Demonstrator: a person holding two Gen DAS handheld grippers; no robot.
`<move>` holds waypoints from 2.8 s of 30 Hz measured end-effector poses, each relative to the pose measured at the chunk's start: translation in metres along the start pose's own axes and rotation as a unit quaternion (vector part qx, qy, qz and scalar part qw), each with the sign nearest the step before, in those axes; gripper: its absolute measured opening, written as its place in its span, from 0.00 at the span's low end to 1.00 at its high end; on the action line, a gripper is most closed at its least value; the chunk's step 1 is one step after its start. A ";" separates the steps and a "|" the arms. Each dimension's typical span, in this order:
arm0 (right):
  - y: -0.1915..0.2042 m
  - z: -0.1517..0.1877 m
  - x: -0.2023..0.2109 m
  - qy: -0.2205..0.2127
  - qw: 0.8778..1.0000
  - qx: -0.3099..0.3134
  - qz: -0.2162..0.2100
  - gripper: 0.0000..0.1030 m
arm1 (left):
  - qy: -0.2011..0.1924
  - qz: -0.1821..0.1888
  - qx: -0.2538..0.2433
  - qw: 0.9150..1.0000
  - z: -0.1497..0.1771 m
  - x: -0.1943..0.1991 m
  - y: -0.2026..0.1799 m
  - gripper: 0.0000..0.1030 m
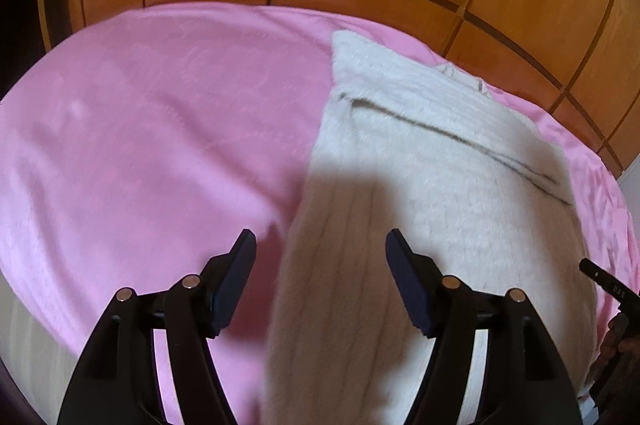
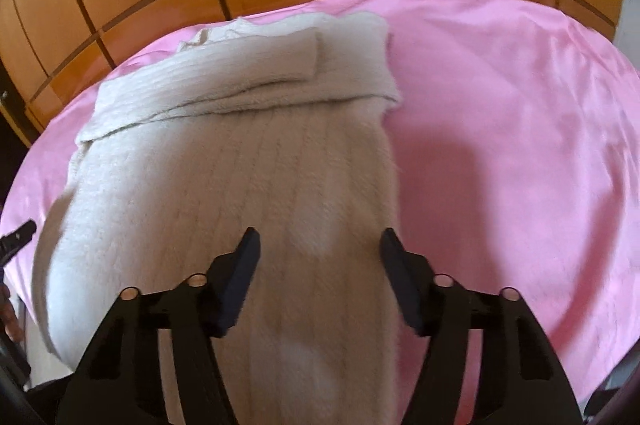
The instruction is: Fold small clothes
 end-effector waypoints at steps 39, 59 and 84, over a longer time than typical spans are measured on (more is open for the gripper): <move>-0.033 0.082 0.038 0.100 0.986 -0.072 -0.109 0.10 | 0.087 0.086 -0.005 0.992 0.075 0.022 0.023 0.33; 0.022 0.026 0.054 0.052 0.980 -0.015 -0.189 0.12 | 0.036 0.187 0.015 0.982 0.014 0.040 0.009 0.05; -0.041 -0.016 0.013 0.009 0.984 -0.103 -0.148 0.75 | 0.052 0.139 0.037 0.988 -0.055 -0.048 0.007 0.55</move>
Point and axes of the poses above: each gripper's, at about its wrist camera, not at the fingertips, and x roughly against the way its jaws point, y to its left, z to its underside, the point moved 6 cm from there along -x, roughly the way its jaws point, and after that the axes turned 5 degrees about -z, right-handed, at the moved point
